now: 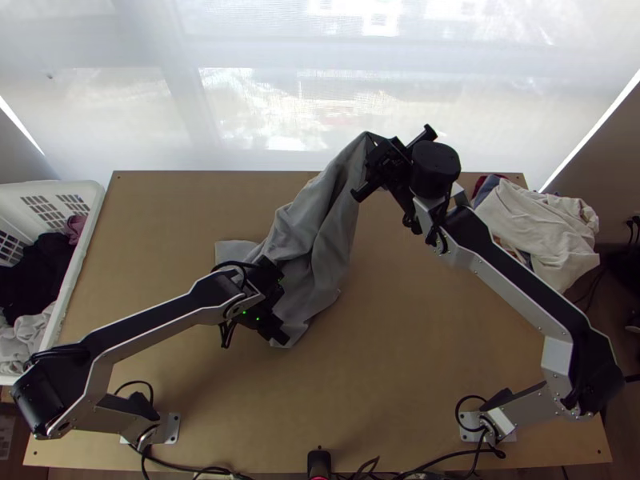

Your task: Fold the t-shirt

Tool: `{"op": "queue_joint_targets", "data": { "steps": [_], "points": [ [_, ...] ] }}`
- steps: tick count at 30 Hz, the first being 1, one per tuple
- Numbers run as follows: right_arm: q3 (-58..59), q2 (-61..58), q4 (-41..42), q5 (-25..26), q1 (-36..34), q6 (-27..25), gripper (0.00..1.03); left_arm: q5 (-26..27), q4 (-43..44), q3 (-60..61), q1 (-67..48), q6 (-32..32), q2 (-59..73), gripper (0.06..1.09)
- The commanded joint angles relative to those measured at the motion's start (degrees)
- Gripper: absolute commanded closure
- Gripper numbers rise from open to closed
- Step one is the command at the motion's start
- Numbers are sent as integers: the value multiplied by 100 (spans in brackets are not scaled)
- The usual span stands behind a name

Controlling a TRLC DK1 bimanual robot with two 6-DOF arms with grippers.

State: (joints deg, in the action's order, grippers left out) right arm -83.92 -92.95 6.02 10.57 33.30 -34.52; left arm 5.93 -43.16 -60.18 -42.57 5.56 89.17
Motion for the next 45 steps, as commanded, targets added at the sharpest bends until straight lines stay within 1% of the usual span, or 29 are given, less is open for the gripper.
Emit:
{"op": "queue_joint_targets", "data": {
  "steps": [1, 2, 4, 9, 12, 19, 27, 36, 39, 41, 43, 45],
  "points": [
    [359, 260, 13, 15, -25, -19, 100, -48, -88, -11, 55, 50, -180, 82],
    [385, 295, 13, 15, -25, -19, 100, -57, -88, -11, 55, 50, -224, 88],
    [420, 321, 13, 24, -25, -19, 100, -66, -88, -20, 55, -3, -321, 106],
    [403, 426, 4, 33, -25, -63, 100, -145, -422, -231, 381, -257, -602, 105],
    [376, 558, -31, 59, -43, -125, 100, -154, -668, -582, 961, -389, -813, 105],
    [288, 1042, -295, 59, -219, -151, 100, -145, -931, -1593, 2376, -433, -1261, 105],
    [-19, 1657, -760, 95, -333, -178, 100, -128, -967, -3140, 3685, -372, -1367, 105],
    [-485, 2202, -1323, 165, -236, -178, 100, -136, -967, -5065, 4494, -337, -1121, 105],
    [-467, 2386, -1455, 209, -96, -169, 100, -128, -975, -5205, 4520, -319, -1156, 105],
    [-344, 2527, -1490, 270, 19, -169, 100, -101, -1178, -5144, 4476, -319, -1209, 105],
    [-169, 2685, -1622, 341, 177, -160, 100, -31, -1257, -4863, 4424, -319, -1340, 105],
    [130, 2887, -1648, 446, 379, -169, 100, 215, -1283, -4388, 4362, -319, -1516, 105]
  ]
}}
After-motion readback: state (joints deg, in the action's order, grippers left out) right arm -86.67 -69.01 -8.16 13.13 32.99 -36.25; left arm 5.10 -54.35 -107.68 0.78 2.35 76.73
